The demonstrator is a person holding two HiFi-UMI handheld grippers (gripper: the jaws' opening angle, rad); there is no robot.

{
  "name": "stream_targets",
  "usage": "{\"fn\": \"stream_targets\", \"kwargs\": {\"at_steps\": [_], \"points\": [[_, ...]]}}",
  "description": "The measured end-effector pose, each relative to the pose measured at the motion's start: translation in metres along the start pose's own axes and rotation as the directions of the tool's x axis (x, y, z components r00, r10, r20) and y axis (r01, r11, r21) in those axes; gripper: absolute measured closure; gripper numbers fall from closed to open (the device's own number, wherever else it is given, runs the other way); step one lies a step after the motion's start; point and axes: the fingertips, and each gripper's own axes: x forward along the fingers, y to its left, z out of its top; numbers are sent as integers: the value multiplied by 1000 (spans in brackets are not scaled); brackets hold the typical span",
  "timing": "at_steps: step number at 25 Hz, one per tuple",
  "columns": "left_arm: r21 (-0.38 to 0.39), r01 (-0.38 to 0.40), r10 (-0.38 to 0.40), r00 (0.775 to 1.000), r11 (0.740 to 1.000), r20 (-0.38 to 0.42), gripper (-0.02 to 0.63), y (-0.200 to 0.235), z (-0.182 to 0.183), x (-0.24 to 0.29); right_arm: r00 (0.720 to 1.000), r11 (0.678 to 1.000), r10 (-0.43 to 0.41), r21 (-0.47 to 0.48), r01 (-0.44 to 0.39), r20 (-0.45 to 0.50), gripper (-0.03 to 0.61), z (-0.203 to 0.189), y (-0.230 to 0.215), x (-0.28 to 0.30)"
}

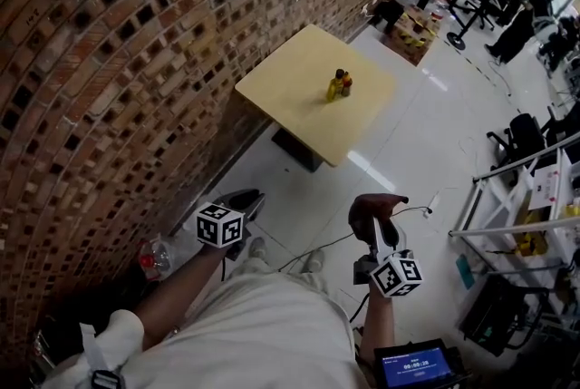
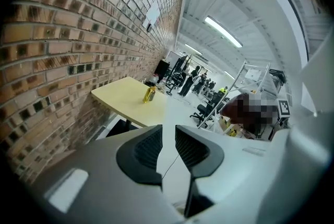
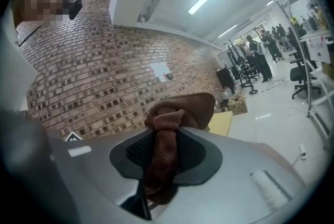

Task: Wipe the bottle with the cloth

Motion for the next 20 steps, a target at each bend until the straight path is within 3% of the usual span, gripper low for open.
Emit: {"fn": "stream_targets", "kwargs": {"at_steps": [7,20], "points": [[26,39,-39,999,999,-11,528,-14,5,16,999,1000,-21,-22,21,25,477,19,-11,1],[18,33,-33,999,999,-32,534,-14,4,34,999,999,-32,-29,33,33,479,26,-29,6]]}}
